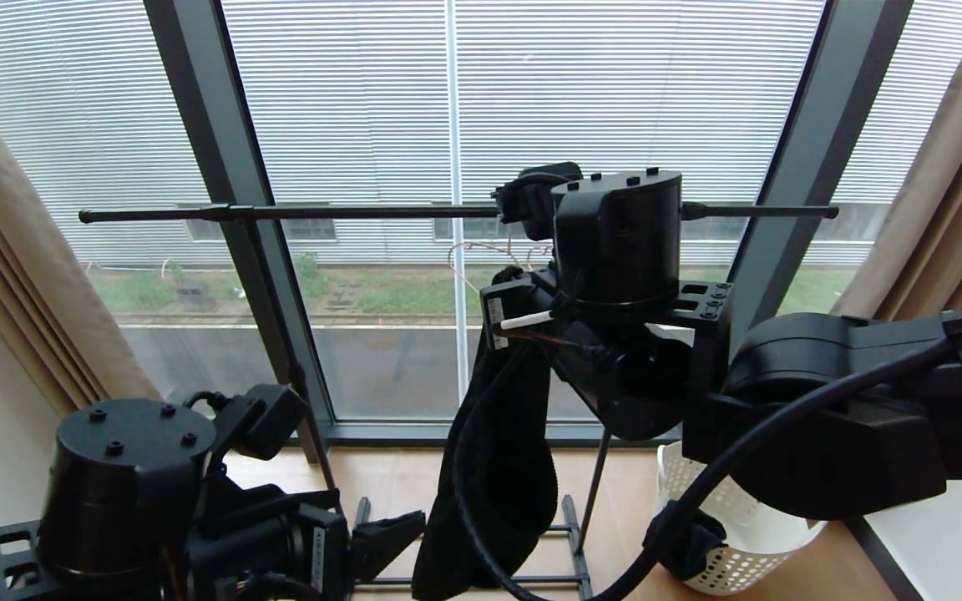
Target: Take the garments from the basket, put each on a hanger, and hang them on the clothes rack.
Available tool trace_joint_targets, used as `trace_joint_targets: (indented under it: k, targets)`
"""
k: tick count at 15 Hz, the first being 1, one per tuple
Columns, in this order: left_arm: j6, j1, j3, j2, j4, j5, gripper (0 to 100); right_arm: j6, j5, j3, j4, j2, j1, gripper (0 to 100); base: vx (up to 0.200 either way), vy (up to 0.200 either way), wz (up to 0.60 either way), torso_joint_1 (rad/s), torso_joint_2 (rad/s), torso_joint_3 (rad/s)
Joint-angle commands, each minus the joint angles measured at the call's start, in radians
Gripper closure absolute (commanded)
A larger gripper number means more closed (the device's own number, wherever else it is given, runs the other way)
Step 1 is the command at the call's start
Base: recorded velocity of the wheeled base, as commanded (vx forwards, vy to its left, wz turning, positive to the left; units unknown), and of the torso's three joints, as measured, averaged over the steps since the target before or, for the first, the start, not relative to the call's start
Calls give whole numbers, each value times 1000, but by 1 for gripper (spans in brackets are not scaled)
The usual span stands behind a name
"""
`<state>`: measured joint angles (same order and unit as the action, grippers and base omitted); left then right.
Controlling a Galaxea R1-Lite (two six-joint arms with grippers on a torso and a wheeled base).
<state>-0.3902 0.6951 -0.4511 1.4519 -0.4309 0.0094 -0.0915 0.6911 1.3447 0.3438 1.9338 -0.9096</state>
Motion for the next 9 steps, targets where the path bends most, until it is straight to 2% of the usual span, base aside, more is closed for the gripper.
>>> trace_joint_targets:
  k: [1,6,9]
  targets:
    - [-35,30,-60,88,-2,6,0,1,-1,13,0,8,-22,100,0,0,0,0,0,0]
    - [-61,116,-155,222,-3,17,0,-1,2,17,1,4,-34,100,0,0,0,0,0,0]
    - [-65,132,-230,323,-11,95,0,-1,2,16,3,5,-37,100,0,0,0,0,0,0]
